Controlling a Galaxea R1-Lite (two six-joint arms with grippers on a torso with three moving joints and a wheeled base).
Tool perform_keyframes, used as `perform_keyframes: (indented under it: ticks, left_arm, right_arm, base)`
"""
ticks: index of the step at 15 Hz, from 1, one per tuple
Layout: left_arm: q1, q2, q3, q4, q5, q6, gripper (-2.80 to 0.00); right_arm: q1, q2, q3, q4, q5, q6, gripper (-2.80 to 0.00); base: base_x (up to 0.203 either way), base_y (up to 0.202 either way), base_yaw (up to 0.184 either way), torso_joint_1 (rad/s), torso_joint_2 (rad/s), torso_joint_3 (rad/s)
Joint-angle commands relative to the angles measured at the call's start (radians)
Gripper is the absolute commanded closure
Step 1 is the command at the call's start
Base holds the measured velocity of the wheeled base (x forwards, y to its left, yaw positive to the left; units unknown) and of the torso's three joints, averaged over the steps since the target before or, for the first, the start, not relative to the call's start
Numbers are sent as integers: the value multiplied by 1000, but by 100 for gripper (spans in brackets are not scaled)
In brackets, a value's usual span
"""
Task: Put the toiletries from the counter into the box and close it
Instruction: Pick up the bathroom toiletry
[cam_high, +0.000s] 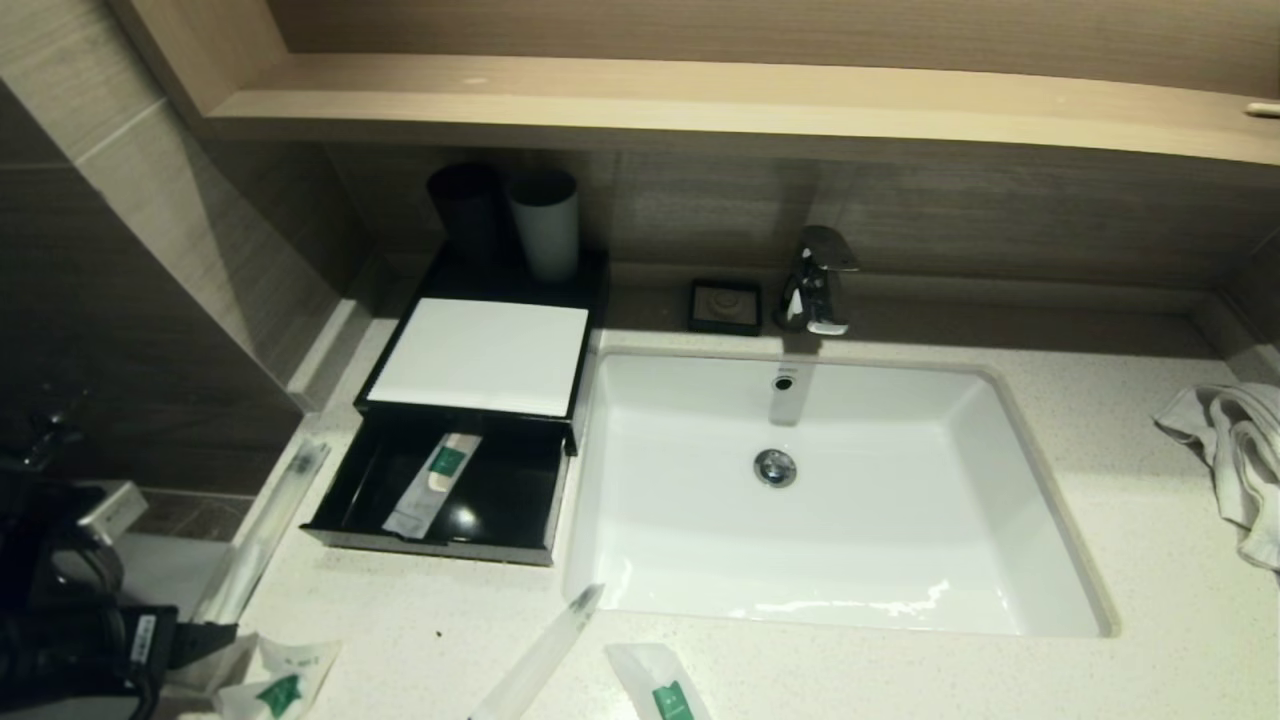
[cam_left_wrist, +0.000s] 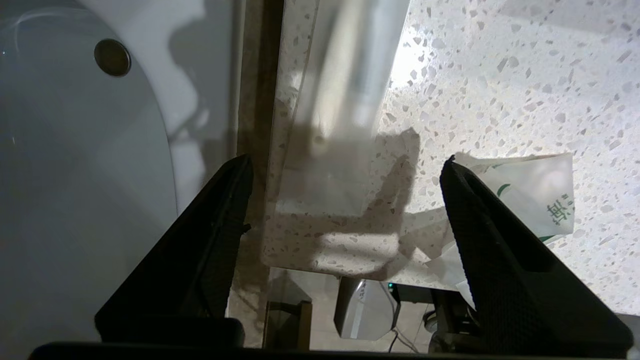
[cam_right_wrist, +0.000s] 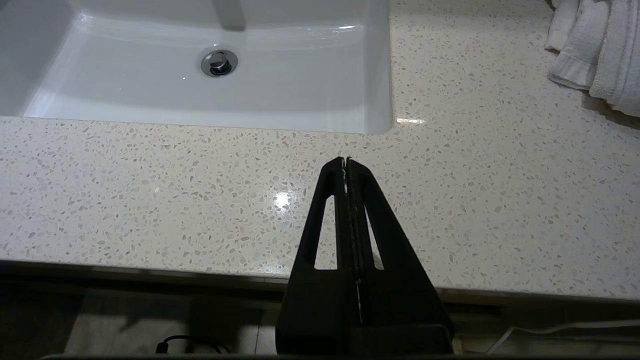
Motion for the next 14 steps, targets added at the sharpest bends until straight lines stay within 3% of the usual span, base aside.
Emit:
perform_keyframes:
  ticks: [1, 14]
  left_arm:
    - [2, 19, 8, 0, 0, 14, -280]
    - [2, 66, -6, -1, 3, 46, -280]
  right_arm:
    - [0, 0, 0, 0, 1, -1, 0]
    - [0, 0, 0, 0, 1, -1, 0]
  base:
    - [0, 0, 0, 0, 0, 0]
    - [0, 0, 0, 0, 0, 0]
